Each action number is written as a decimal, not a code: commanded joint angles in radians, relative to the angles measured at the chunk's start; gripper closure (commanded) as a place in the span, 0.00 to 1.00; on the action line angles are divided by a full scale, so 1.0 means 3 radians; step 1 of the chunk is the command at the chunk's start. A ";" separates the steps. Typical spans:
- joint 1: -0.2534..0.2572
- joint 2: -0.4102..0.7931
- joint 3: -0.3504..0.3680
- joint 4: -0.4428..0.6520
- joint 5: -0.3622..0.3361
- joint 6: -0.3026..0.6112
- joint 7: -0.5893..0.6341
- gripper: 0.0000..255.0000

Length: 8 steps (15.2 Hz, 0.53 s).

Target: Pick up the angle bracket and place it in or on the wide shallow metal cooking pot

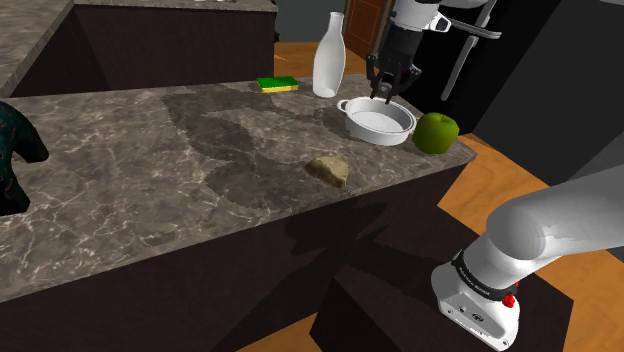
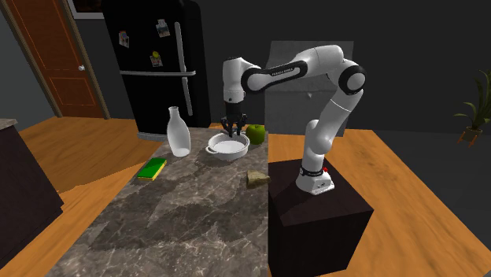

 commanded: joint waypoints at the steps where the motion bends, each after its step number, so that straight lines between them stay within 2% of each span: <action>1: -0.0054 -0.0007 -0.0103 -0.0026 -0.0039 0.0003 -0.0147 1.00; 8: -0.0046 0.0023 -0.0082 -0.0313 -0.0022 0.0321 -0.0168 1.00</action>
